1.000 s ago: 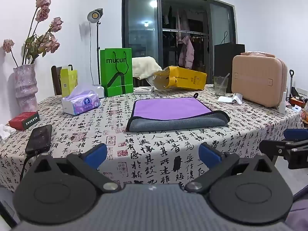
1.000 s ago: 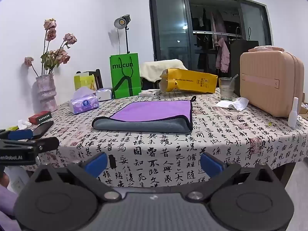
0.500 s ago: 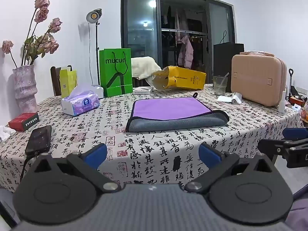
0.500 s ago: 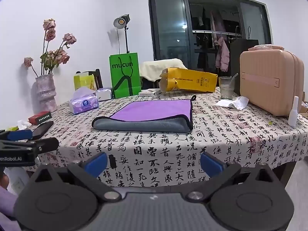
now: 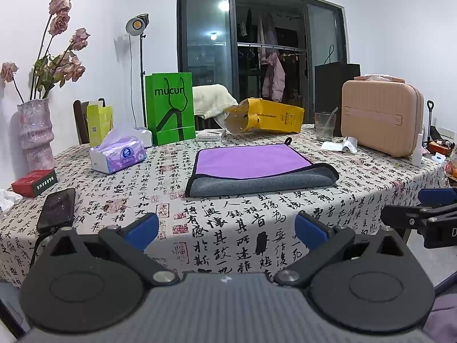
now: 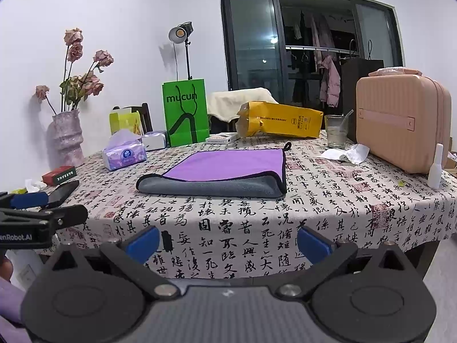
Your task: Fold towel
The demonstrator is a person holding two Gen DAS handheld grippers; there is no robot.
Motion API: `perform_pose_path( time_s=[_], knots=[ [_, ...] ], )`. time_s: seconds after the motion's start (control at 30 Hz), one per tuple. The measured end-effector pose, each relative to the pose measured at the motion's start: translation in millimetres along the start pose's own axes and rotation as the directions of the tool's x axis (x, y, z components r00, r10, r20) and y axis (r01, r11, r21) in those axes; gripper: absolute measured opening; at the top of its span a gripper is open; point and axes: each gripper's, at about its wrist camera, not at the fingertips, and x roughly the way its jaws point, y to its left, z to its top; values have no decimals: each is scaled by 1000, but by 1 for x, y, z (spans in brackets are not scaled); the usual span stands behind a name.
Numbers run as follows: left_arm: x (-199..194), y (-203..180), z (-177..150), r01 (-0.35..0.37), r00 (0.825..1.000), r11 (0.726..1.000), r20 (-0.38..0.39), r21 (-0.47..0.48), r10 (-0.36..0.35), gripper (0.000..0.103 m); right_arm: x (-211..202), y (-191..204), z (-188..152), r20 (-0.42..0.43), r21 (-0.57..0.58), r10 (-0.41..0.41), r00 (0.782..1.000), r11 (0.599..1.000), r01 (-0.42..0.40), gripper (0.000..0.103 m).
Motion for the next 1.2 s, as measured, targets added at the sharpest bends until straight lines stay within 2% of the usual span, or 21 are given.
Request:
perform_pose_path(
  time_s=[1.2],
  knots=[
    [0,-1,0,0,1000,1000,1,5,0,103,2,1,-3,-9,12,6,1000,1000,-6,103]
  ],
)
